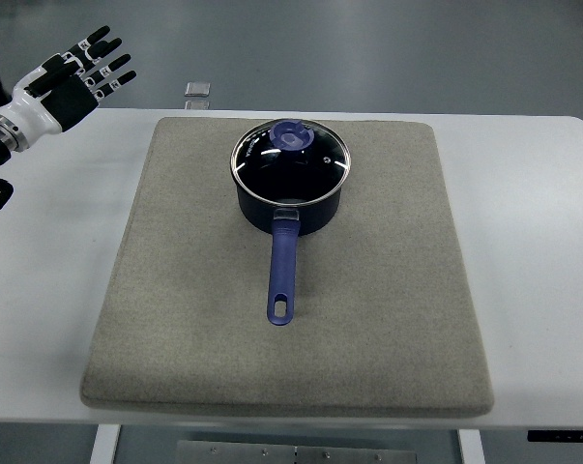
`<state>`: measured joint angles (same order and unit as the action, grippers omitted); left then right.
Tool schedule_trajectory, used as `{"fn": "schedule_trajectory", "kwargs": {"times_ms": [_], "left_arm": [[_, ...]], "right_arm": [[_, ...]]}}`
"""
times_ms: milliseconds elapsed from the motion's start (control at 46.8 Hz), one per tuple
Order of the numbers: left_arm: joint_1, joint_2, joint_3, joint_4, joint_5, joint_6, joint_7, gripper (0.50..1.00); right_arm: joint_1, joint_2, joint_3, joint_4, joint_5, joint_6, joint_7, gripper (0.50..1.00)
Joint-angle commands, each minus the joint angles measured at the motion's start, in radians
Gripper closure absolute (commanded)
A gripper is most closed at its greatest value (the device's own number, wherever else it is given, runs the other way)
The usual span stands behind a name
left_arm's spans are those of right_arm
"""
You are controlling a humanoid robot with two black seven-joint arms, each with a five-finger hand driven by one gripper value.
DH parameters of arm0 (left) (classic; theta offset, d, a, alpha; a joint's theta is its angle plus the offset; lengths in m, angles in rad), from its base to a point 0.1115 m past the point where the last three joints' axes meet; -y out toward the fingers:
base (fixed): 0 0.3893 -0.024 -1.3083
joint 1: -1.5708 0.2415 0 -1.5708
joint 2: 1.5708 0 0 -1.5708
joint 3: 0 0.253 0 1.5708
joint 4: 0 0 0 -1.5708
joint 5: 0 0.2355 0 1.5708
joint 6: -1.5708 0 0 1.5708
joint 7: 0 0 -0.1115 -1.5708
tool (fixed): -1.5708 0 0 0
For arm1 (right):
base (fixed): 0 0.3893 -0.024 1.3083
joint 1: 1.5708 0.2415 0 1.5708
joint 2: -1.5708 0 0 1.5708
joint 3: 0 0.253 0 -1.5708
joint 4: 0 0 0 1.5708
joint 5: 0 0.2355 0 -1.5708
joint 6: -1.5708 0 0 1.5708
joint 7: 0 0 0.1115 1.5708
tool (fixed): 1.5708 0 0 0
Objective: Open pot lid and place left with left hand
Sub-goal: 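Raise the left hand and move it toward the pot lid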
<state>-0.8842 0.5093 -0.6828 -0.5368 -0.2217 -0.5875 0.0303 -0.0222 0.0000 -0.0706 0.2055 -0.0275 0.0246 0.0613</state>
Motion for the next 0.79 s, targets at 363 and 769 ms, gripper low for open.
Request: {"fn": "schedule_trajectory", "kwargs": {"times_ms": [363,769], "left_arm": [[-0.007,-0.002,0.003,0.001,0.053,-0.005,0.002,0.508],[-0.105,0.015,0.002,-0.011,0.684,-0.023,-0.299,0.519]], "right_arm": [[0.001,0.000,0.000,-0.001,-0.002,0.000,0.000,0.583],[0.001,0.000,0.000,-0.003,-0.002,-0.002,0.000,0.583]]}}
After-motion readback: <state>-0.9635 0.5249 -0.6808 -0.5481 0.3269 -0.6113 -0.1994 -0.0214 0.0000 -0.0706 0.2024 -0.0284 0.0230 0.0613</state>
